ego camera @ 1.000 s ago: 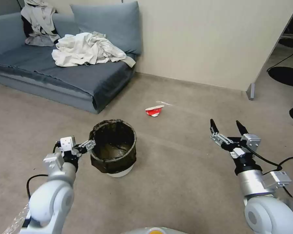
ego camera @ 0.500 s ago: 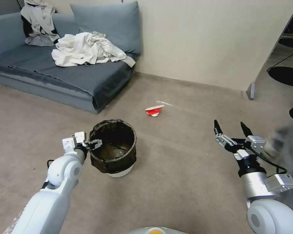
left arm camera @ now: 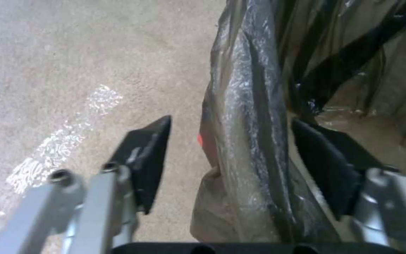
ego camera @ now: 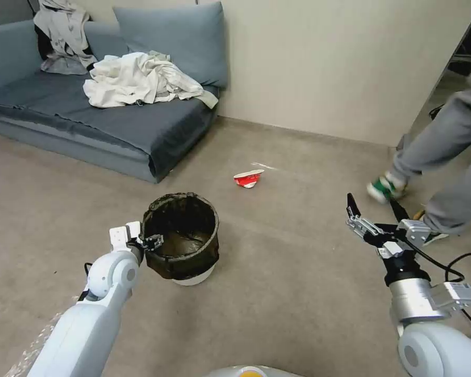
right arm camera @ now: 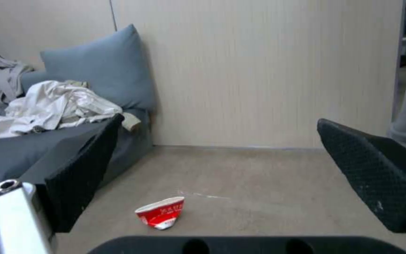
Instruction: Pick up the trash can from the floor.
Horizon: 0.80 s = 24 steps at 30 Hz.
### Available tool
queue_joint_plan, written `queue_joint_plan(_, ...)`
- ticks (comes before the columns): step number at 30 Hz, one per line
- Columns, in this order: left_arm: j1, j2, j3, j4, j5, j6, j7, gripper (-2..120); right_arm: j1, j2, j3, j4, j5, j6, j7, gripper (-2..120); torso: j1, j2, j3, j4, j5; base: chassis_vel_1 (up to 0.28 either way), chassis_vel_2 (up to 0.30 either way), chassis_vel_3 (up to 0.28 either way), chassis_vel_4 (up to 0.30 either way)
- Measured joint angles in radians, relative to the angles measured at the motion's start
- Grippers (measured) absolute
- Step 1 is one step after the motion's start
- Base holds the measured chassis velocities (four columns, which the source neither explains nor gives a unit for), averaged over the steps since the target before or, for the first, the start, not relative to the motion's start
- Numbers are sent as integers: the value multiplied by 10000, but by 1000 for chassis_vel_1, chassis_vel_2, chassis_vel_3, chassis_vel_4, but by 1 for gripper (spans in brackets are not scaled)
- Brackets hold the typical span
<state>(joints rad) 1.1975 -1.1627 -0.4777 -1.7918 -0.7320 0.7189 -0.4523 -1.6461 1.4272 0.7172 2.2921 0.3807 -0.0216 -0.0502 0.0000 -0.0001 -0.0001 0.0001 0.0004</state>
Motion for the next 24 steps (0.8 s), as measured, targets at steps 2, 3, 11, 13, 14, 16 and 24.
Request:
queue_joint_plan(2, 7, -5, -4, 0, -12, -3, -6, 59, -1, -3, 0, -2, 0, 4, 1, 100, 0, 0, 0, 0, 0, 0, 0, 0, 0)
queue_joint_plan(3, 14, -13, -9, 0, -21, -10, -17, 53, -2, -13, -2, -5, 0, 11, 1, 100, 0, 0, 0, 0, 0, 0, 0, 0, 0)
queue_joint_plan(11, 36, -64, -58, -23, -18, -136, -98, 23, -25, -50, -7, -28, 0, 72, 5, 100, 0, 0, 0, -1, -7, 0, 0, 0, 0)
queue_joint_plan(13, 41, -70, -89, -51, -19, -227, -144, 13, -28, -62, -9, -36, 0, 90, 7, 100, 1, 0, 1, -2, -10, 0, 0, 0, 0)
queue_joint_plan(14, 41, -73, -114, -70, -19, -252, -161, 11, -28, -66, -11, -38, -1, 93, 7, 100, 1, 0, 1, -2, -10, 0, 0, 0, 0)
queue_joint_plan(16, 38, -76, -149, -90, -23, -284, -171, 7, -26, -73, -15, -40, -1, 96, 9, 100, 0, 0, 1, -2, -8, 0, 0, 0, 0)
queue_joint_plan(24, 61, -63, -398, -366, -157, -488, -241, 4, -18, -96, -34, -46, -3, 97, 12, 100, 1, 0, 1, -1, -5, 0, 0, 0, 0)
